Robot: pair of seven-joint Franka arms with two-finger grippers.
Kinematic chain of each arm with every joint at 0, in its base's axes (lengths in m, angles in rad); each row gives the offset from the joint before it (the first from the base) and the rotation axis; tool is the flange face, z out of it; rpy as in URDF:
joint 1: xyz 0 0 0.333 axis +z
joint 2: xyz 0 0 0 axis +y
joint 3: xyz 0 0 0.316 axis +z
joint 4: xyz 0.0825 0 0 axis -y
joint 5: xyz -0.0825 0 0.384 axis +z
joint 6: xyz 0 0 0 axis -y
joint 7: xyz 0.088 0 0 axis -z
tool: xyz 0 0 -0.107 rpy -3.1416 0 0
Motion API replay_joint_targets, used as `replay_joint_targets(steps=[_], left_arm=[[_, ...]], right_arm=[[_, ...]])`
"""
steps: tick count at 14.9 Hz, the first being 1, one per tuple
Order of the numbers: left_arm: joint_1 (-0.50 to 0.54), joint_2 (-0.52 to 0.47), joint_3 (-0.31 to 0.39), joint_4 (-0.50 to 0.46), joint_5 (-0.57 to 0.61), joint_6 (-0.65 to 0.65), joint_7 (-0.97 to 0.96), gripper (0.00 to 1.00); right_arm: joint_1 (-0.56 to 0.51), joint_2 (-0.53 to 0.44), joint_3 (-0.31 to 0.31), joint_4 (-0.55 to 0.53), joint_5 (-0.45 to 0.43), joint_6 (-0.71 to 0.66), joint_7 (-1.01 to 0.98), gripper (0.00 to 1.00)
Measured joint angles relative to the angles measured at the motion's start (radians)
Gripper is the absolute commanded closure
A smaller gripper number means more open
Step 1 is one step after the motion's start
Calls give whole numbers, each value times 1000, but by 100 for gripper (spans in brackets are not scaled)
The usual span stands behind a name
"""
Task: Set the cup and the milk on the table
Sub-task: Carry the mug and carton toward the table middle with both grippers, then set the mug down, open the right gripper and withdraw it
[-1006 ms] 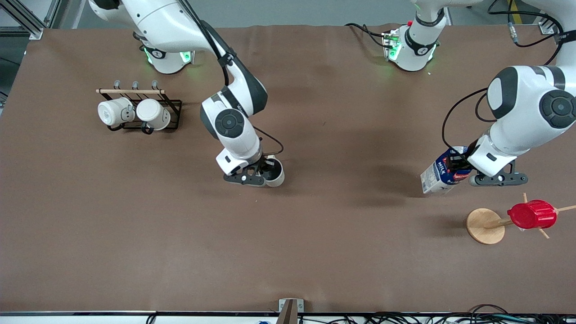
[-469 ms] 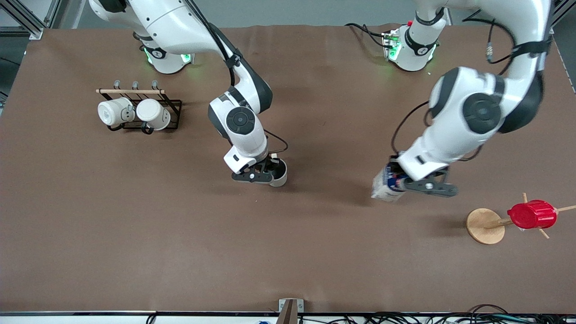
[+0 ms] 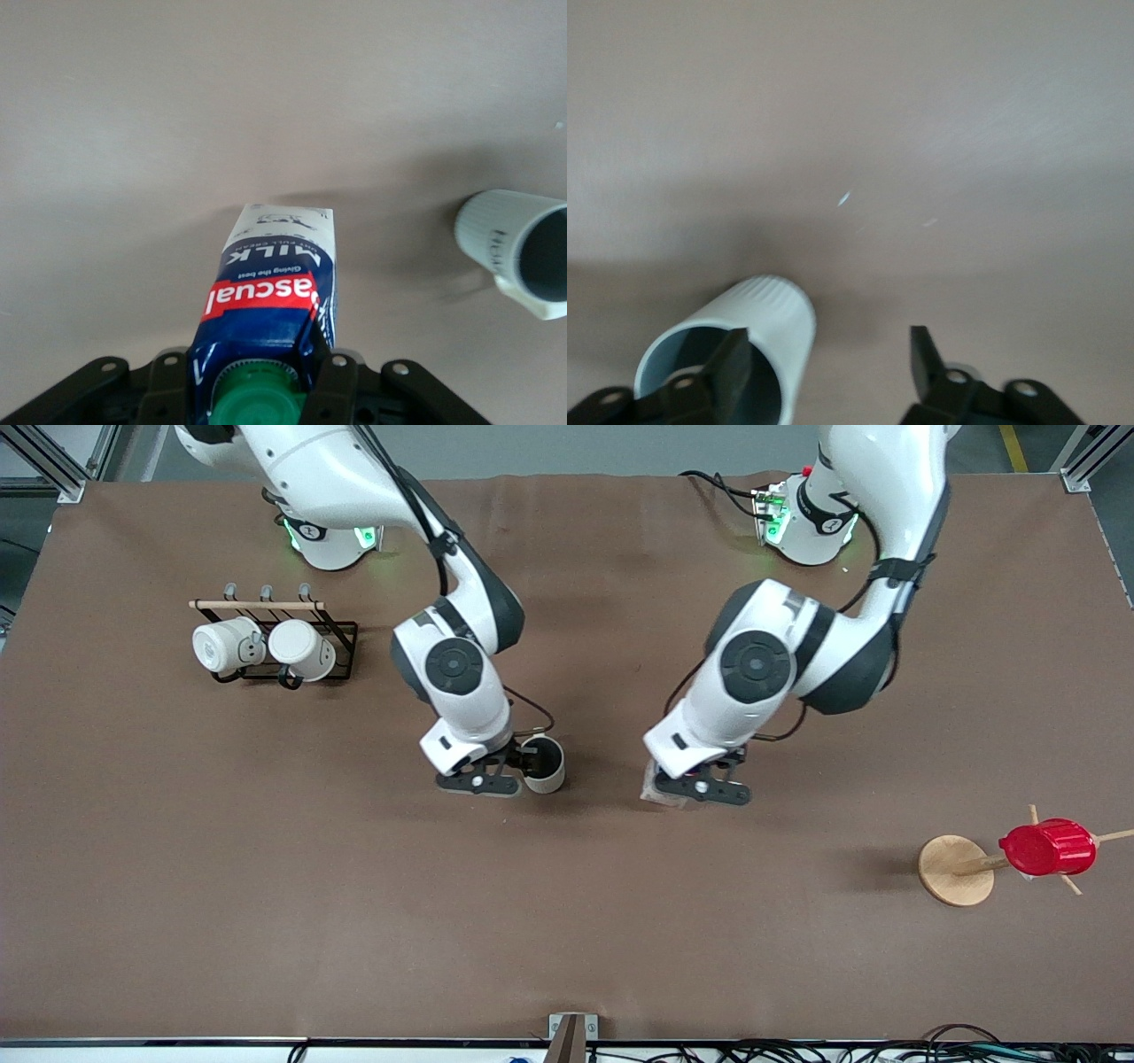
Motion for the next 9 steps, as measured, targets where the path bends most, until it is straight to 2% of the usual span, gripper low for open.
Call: replay_joint_targets(steps=[4, 9], left_arm=[[-95, 75, 6, 79, 0, -27, -118, 100], [-163, 139, 34, 152, 0, -74, -180, 100]], right_arm=[[-187, -191, -6, 11, -2, -167, -211, 0], [-353, -373, -7, 31, -5, -402, -364, 0]])
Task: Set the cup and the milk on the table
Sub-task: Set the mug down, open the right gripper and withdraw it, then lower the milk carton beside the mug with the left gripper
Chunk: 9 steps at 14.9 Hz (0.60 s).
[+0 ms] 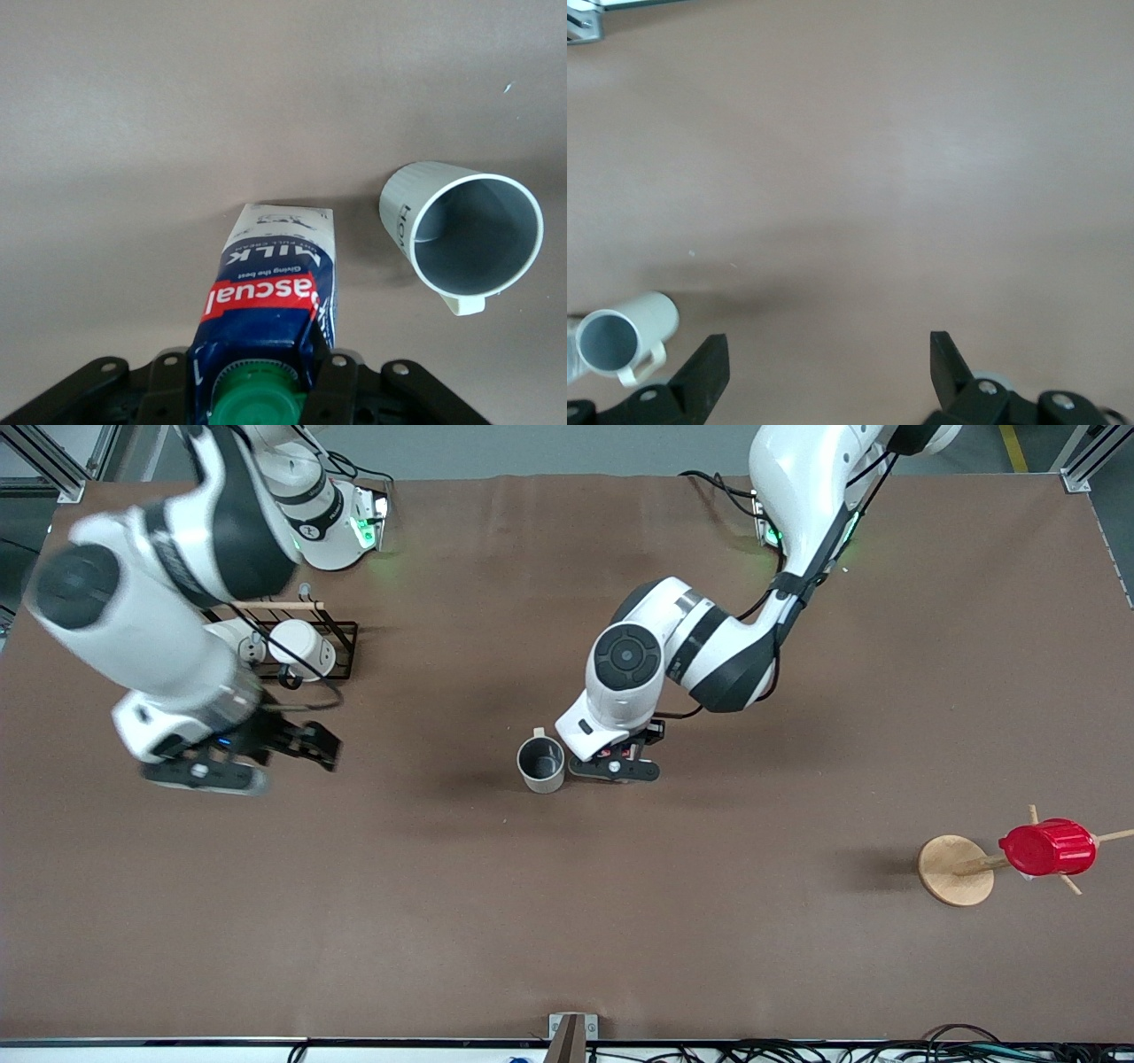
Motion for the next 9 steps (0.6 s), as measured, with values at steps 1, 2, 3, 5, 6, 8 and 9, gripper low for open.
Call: replay_joint_targets(steps=[1, 2, 3, 5, 6, 8, 9], left_arm=[[-8, 6, 4, 2, 0, -1, -9, 99], [-11, 10, 5, 3, 0, -1, -25, 98], [-11, 13, 5, 4, 0, -1, -41, 98], [-11, 15, 10, 6, 0, -2, -63, 99], [-10, 16, 12, 7, 0, -3, -75, 99], [-8, 16, 17, 12, 0, -2, -95, 99], [-7, 16, 22, 17, 0, 1, -97, 99]], right_arm=[[-37, -28, 1, 13, 0, -51, -38, 0], [-84, -52, 5, 31, 0, -100, -74, 0], [-138, -69, 12, 54, 0, -147, -120, 0], [-232, -83, 33, 96, 1, -210, -217, 0], [-266, -83, 41, 106, 1, -222, -252, 0], [-303, -80, 48, 109, 1, -224, -298, 0], [-307, -78, 49, 109, 1, -224, -313, 0]])
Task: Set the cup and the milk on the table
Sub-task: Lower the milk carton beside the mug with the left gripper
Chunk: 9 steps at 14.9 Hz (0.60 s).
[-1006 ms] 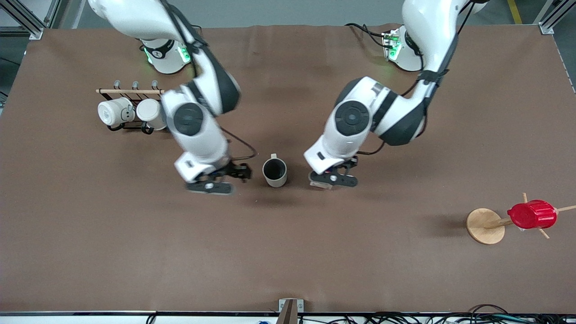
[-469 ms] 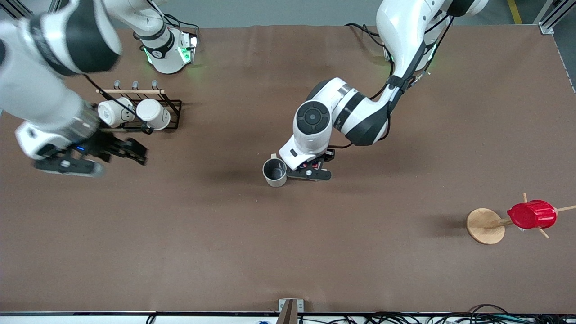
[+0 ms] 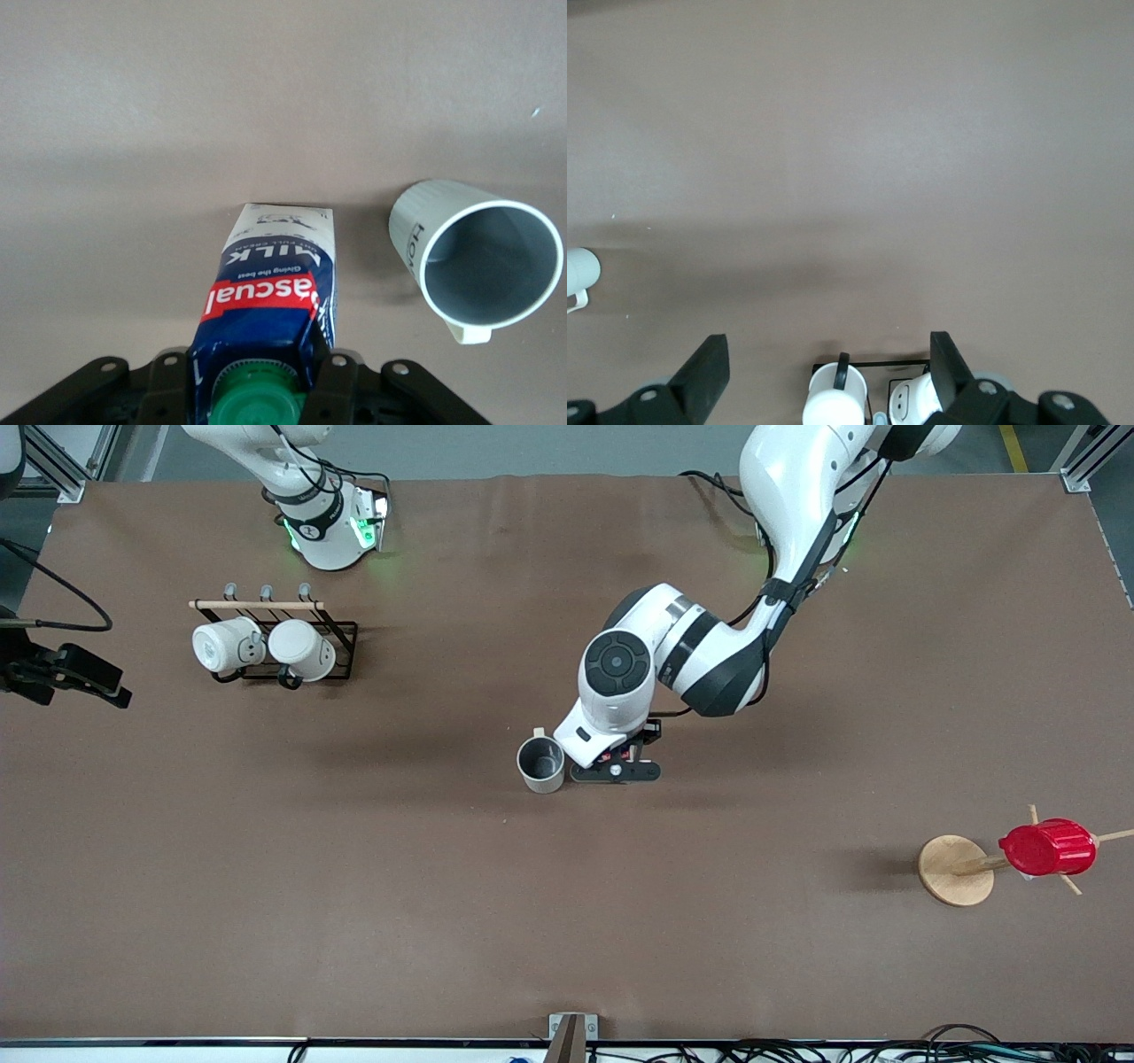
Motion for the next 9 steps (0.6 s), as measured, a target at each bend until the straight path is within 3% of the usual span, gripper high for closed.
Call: replay_joint_targets(steps=[9], left_arm=[[-5, 14, 5, 13, 0, 17, 18, 94]], right_arm=[[-3, 1, 1, 3, -1, -41, -34, 0]])
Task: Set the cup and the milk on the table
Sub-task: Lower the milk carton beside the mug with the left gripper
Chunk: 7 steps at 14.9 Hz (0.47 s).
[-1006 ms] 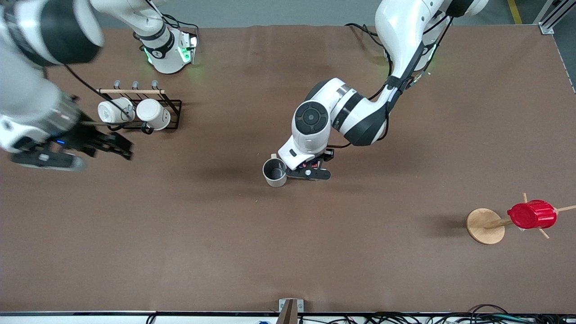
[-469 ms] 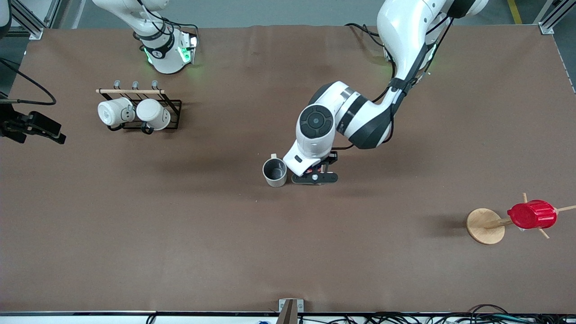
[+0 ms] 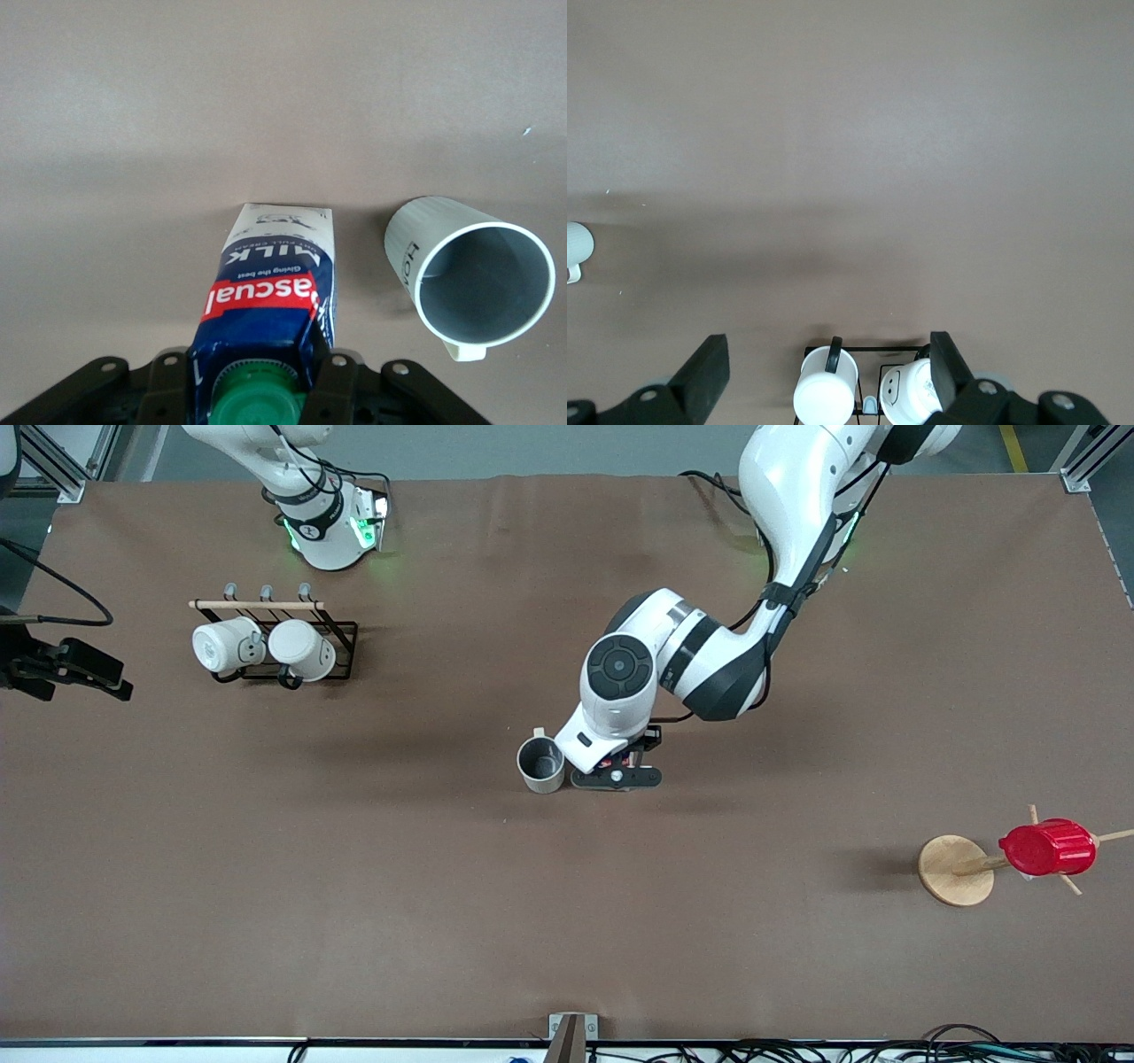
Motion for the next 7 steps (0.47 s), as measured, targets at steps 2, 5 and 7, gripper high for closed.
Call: replay_joint_targets(steps=[2, 5, 7], left_arm=[[-1, 0, -1, 0, 0, 0, 26, 91], [-1, 0, -2, 0, 0, 0, 47, 41], [-1, 0, -1, 0, 0, 0, 50, 0]], right_arm=[[-1, 0, 0, 1, 0, 0, -1, 0], [-4, 0, 0, 16, -1, 0, -2, 0], [-6, 0, 0, 25, -1, -3, -2, 0]])
